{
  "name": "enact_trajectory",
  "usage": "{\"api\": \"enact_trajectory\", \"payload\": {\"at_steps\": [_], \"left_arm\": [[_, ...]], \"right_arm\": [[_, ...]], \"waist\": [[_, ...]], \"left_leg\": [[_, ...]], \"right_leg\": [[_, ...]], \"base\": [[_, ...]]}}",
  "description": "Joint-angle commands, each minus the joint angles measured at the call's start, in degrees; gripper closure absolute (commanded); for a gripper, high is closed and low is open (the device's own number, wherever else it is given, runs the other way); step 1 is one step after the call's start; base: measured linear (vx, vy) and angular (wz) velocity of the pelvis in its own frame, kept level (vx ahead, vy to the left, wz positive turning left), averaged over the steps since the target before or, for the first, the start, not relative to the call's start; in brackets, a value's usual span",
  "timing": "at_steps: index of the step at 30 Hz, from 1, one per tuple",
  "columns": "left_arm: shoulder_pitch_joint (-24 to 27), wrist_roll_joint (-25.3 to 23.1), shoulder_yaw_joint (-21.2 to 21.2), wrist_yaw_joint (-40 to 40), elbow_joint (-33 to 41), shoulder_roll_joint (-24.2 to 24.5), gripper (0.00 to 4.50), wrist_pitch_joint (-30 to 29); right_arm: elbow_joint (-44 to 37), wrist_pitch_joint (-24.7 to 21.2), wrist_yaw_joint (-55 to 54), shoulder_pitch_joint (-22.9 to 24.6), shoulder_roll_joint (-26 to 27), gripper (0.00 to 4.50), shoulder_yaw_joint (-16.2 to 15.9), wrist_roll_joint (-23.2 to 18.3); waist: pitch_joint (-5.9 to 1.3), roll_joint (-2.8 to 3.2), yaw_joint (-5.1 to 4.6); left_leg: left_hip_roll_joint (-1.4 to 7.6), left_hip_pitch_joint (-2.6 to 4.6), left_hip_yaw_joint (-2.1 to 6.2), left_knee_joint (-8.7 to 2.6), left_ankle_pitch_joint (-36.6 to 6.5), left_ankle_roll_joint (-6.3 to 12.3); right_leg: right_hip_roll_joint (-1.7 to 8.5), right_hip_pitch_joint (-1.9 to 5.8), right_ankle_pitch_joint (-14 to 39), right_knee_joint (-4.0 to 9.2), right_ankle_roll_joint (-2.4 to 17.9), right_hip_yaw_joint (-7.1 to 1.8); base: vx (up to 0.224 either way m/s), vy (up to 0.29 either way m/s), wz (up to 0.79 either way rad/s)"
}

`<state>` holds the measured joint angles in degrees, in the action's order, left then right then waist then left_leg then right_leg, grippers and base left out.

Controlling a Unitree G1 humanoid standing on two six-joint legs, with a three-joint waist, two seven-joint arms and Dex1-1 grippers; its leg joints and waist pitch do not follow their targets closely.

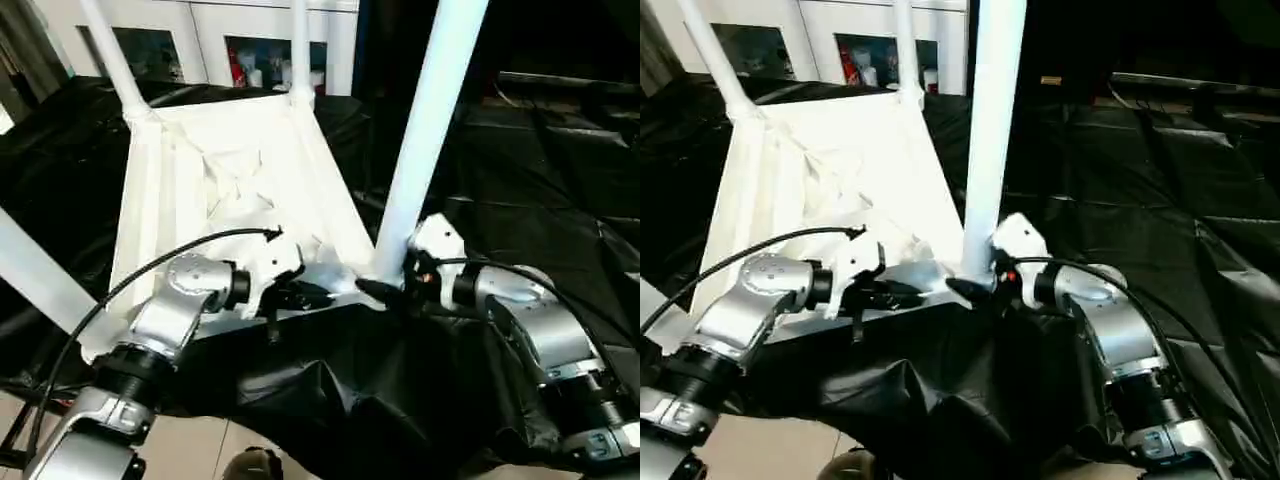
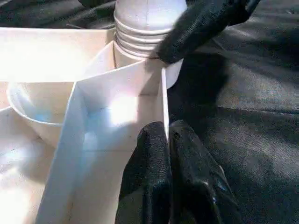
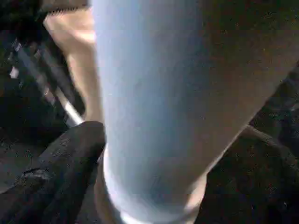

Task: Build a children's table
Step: Rotate leg to tighten

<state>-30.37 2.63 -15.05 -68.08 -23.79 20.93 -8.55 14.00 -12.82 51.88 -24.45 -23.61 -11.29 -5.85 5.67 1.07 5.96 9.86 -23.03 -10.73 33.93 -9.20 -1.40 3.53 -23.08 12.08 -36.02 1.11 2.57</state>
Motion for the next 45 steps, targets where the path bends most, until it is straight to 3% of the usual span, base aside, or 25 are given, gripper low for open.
{"api": "enact_trajectory", "payload": {"at_steps": [1,7,9,11,15,18,22,27,28,29,32,33,34,36,40,45], "left_arm": [[-0.2,2.1,-1.6,-3.4,3.2,-0.7,4.50,0.5],[-0.6,2.3,-1.8,-4.1,3.3,-0.1,4.50,0.2],[-0.9,2.3,-1.7,-4.3,3.4,0.2,4.50,-0.2],[-1.0,2.3,-1.6,-4.4,3.5,0.2,4.50,-0.3],[-0.7,2.4,-1.0,-3.0,3.8,-0.2,4.50,-1.0],[-1.6,1.1,0.2,2.7,2.3,-2.0,4.50,-2.0],[-4.2,-0.6,2.0,11.9,0.0,-6.1,4.50,-4.6],[-6.6,-1.7,2.9,20.7,-0.6,-11.9,4.50,-7.2],[-6.9,-1.5,2.7,21.5,-0.4,-13.5,4.50,-7.2],[-6.8,-1.3,2.4,21.4,0.1,-14.0,4.50,-7.3],[-6.4,-1.6,1.4,20.6,1.1,-14.1,4.50,-6.8],[-6.1,-1.7,1.0,19.9,1.5,-13.8,4.50,-6.9],[-5.7,-1.6,0.6,19.0,2.0,-13.2,4.50,-6.7],[-4.8,-1.3,0.3,17.2,2.9,-12.0,4.50,-6.5],[-3.2,-0.9,0.3,14.0,4.5,-9.5,4.50,-6.5],[-1.7,0.2,0.2,8.9,5.9,-6.0,4.50,-5.8]], "right_arm": [[-0.6,0.4,0.9,-0.2,0.1,0.24,-1.4,0.7],[-0.4,-1.0,2.1,-0.5,1.0,0.68,-0.4,-1.3],[-0.5,-1.4,2.3,-0.5,1.0,0.90,-0.8,-1.7],[-0.5,-1.4,2.2,-0.5,1.1,1.12,-0.9,-1.7],[-0.8,-2.2,-1.7,0.1,3.6,1.47,-0.2,-1.6],[0.6,-3.3,-10.0,0.0,7.7,1.69,0.9,0.4],[4.4,-6.7,-24.1,-1.2,15.4,1.78,4.0,1.9],[9.7,-7.4,-37.5,-3.8,22.0,1.81,5.8,4.5],[10.6,-6.6,-37.6,-4.4,23.1,1.26,5.3,4.3],[10.4,-6.5,-36.9,-4.6,23.6,1.12,5.4,3.8],[9.4,-6.7,-36.0,-4.5,24.1,0.93,5.3,3.9],[8.8,-6.8,-35.8,-4.3,24.1,0.76,5.2,4.1],[8.0,-6.9,-35.3,-4.0,23.9,0.67,5.0,4.0],[6.9,-6.7,-34.4,-3.8,23.1,0.55,4.9,3.9],[4.2,-6.8,-30.7,-3.5,19.9,0.22,4.3,3.3],[-0.8,-7.6,-20.5,-2.1,12.1,0.14,0.6,3.9]], "waist": [[-4.45,-1.10,-0.07],[-4.27,-1.17,-0.14],[-3.60,-0.95,-0.28],[-3.71,-1.08,-0.33],[-3.06,-1.00,-0.66],[-2.64,-0.72,-1.17],[-2.25,-0.83,-1.68],[-2.07,-0.59,-1.97],[-2.07,-0.59,-2.07],[-1.94,-0.31,-1.99],[-2.03,-0.45,-1.88],[-1.89,-0.05,-1.80],[-1.85,-0.21,-1.80],[-1.59,0.15,-1.64],[-1.16,0.31,-1.81],[-1.07,0.32,-1.62]], "left_leg": [[3.45,1.45,1.26,-3.36,-5.9,5.63],[3.53,1.49,1.31,-3.46,-6.4,5.52],[3.49,1.41,1.32,-3.61,-6.9,5.49],[3.54,1.56,1.33,-3.66,-7.6,5.19],[3.55,1.58,1.44,-4.02,-9.1,4.31],[3.62,1.62,1.60,-4.42,-10.7,2.76],[3.50,1.82,1.81,-4.89,-13.9,0.16],[3.33,1.68,1.63,-4.87,-10.8,0.36],[3.27,1.76,1.57,-4.84,-10.0,0.68],[3.28,1.77,1.56,-4.82,-9.8,0.93],[3.28,1.63,1.48,-4.77,-6.3,3.28],[3.26,1.59,1.49,-4.76,-5.7,3.96],[3.30,1.64,1.41,-4.77,-5.8,4.20],[3.42,1.61,1.54,-4.93,-7.6,4.02],[3.61,1.73,1.53,-5.30,-9.9,2.88],[3.57,1.59,1.37,-5.13,-7.3,3.82]], "right_leg": [[5.06,2.73,2.0,3.71,13.7,-2.69],[5.09,2.65,3.0,3.77,13.7,-2.70],[5.01,2.30,3.2,3.92,13.7,-2.75],[5.05,2.43,3.9,3.98,13.6,-2.76],[5.04,2.19,6.0,4.34,13.5,-2.82],[5.05,1.92,7.8,4.50,13.3,-2.90],[5.29,1.75,13.0,5.07,12.6,-3.07],[5.09,1.85,7.0,4.79,12.4,-3.17],[5.07,1.99,5.3,4.78,12.7,-3.11],[5.13,1.94,4.7,4.80,12.7,-3.14],[4.95,2.34,-2.0,4.33,12.6,-3.03],[4.93,2.32,-3.4,4.28,12.8,-2.97],[4.89,2.30,-3.5,4.37,12.8,-2.97],[5.17,2.38,-0.6,4.57,13.0,-2.97],[5.16,2.21,4.3,5.04,12.7,-3.07],[5.08,2.46,-0.3,4.65,12.5,-3.12]], "base": [[0.000,0.000,0.00],[0.000,0.000,0.00],[0.000,0.000,0.00],[0.000,0.000,0.00],[0.000,0.000,0.00],[0.000,0.000,0.00],[0.000,0.000,0.00],[0.000,0.000,0.00],[0.000,0.000,0.00],[0.000,0.000,0.00],[0.000,0.000,0.00],[0.000,0.000,0.00],[0.000,0.000,0.00],[0.000,0.000,0.00],[0.000,0.000,0.00],[0.000,0.000,0.00]]}}
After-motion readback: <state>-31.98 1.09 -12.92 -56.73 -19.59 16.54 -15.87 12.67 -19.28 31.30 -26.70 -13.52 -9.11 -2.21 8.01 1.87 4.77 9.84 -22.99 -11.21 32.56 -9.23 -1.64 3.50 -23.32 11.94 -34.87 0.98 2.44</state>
